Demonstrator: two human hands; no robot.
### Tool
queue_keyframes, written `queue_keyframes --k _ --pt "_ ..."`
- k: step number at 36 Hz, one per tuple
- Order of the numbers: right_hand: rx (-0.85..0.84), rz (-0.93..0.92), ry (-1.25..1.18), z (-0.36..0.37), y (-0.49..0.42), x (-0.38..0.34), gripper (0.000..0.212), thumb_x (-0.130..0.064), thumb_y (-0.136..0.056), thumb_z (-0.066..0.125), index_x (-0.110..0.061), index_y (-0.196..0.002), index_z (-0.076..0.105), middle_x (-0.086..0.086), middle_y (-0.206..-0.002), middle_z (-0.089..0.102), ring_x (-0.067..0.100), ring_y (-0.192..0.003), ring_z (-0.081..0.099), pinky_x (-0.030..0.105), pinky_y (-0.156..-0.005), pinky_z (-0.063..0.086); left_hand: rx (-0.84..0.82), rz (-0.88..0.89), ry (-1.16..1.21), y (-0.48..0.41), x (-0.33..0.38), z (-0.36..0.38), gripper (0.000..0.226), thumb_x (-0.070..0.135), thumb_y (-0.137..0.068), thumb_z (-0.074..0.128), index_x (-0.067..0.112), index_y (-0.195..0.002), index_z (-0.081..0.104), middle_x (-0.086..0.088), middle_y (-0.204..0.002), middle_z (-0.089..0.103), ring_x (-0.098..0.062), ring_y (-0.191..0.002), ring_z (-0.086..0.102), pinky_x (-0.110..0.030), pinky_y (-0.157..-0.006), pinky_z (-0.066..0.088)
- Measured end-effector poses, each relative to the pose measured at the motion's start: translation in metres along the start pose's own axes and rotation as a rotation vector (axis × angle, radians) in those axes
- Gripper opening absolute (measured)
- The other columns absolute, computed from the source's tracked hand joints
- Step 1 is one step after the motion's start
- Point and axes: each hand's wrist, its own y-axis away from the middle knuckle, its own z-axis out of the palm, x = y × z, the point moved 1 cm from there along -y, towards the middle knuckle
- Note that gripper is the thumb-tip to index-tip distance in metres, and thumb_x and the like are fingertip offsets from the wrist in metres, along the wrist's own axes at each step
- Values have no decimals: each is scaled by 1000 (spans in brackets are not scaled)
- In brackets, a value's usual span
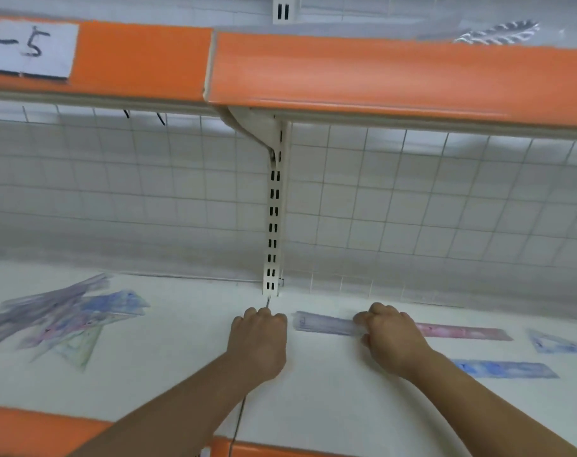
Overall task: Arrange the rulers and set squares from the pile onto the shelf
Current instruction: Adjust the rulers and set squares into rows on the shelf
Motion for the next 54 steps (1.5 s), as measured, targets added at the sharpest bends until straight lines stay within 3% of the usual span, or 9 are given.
queue_keyframes --k 9,18,22,32,41,44,47,50,54 --pt "-14 -76 -22 17 -23 10 26 -13 -89 44 -21 -112 54 -3 -96 35 23 -107 49 30 -75 28 -55 -108 -39 5 8 10 35 21 -95 44 19 -130 47 -4 -128 49 -25 -121 43 -32 -95 36" --pt "-15 -85 -66 26 -31 17 21 -18 -90 43 -21 -107 55 2 -102 47 24 -106 51 29 -73 31 -75 -146 -71 9 9 11 37 21 -95 43 18 -131 46 -5 -128 48 -26 -120 43 -33 -95 36" --pt "-33 -103 -128 30 -33 20 20 -15 -88 43 -21 -102 57 -2 -92 38 22 -92 48 27 -70 30 -68 -148 -76 9 9 12 36 21 -94 44 18 -131 46 -5 -127 49 -25 -119 44 -33 -94 37" --pt "29 -120 -81 31 -26 15 27 -9 -89 42 -20 -110 55 -2 -94 33 23 -101 51 28 -71 29 -65 -157 -68 10 11 12 36 21 -94 43 18 -130 46 -4 -126 49 -25 -119 44 -32 -94 36" --pt "157 -138 -114 19 -23 -3 26 -24 -93 45 -22 -116 56 1 -114 50 24 -106 48 30 -84 36 -61 -183 -78 13 11 10 36 20 -95 43 18 -131 46 -5 -126 49 -25 -119 43 -32 -93 37" --pt "197 -196 -118 9 -17 -19 11 -19 -78 66 -21 -88 64 1 -90 55 24 -83 54 29 -67 36 -59 -197 -77 17 11 8 37 20 -94 43 18 -131 46 -5 -126 49 -25 -119 43 -32 -93 37" --pt "239 -264 -37 -6 -15 -37 38 -13 -43 82 -23 -54 47 -5 -59 37 17 -51 39 24 -50 24 -55 -223 -66 24 8 5 36 19 -94 44 17 -129 47 -5 -125 50 -25 -118 44 -32 -92 37" --pt "236 -331 -48 -10 -14 -55 9 -12 -86 54 -19 -89 59 -3 -75 34 21 -76 35 28 -67 25 -38 -258 -63 34 -1 0 34 20 -94 45 17 -127 48 -5 -123 50 -25 -116 44 -32 -91 36" --pt "226 -405 -54 -18 -10 -79 24 -19 -98 37 -13 -105 58 4 -98 53 24 -91 49 29 -70 29 -6 -309 -64 48 -19 -11 36 20 -93 46 16 -129 49 -6 -124 50 -26 -117 44 -32 -91 36"
